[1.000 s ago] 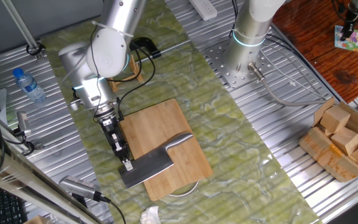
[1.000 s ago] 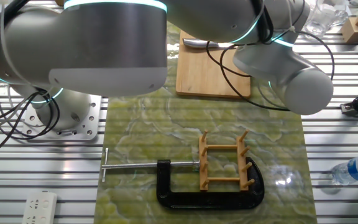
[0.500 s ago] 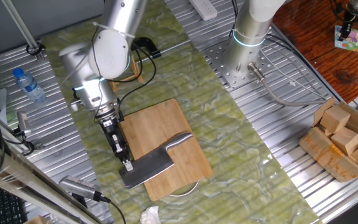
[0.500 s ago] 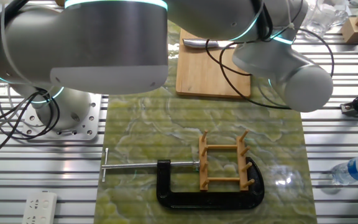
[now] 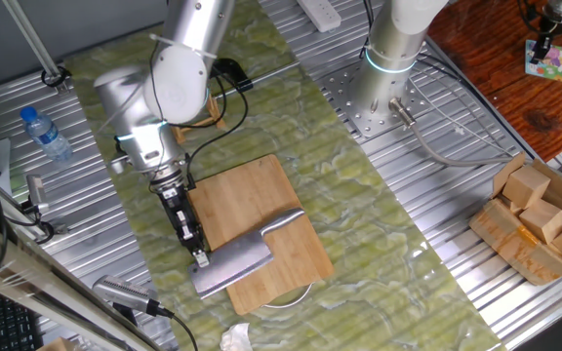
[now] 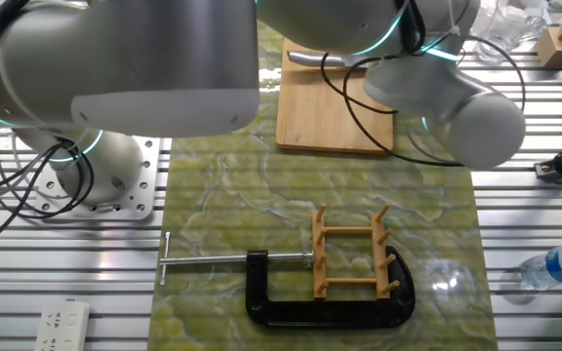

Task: Put the knife on the knife rack

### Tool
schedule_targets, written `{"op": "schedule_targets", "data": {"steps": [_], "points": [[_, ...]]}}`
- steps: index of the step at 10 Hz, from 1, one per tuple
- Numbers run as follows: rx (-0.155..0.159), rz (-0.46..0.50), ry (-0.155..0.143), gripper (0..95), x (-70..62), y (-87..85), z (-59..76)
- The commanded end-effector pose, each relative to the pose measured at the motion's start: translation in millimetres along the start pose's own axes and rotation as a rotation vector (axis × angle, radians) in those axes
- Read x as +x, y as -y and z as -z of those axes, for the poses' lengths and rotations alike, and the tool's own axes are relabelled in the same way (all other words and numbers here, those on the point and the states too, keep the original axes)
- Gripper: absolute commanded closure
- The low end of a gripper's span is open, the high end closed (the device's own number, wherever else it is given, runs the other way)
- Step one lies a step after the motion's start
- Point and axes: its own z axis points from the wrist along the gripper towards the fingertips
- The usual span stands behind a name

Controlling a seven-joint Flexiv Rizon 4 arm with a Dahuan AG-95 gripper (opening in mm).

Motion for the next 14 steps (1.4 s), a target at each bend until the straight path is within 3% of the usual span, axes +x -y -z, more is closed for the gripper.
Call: {"op": "schedule_targets", "data": {"steps": [1,2,3,7,11,12,14], "points": [[0.063,0.007,0.004,95.0,2.9,-6.2,6.4],[0.082,0.009,0.003,95.0,3.5,-9.0,9.0],[0.082,0.009,0.003,95.0,3.5,-9.0,9.0],[0.166,0.019,-0.029,95.0,9.0,-18.4,23.4],[0.235,0.016,-0.05,95.0,10.9,-24.0,25.9],[0.268,0.014,-0.055,95.0,11.7,-26.0,26.8],[0.294,0.008,-0.063,95.0,12.2,-29.7,28.2]]}}
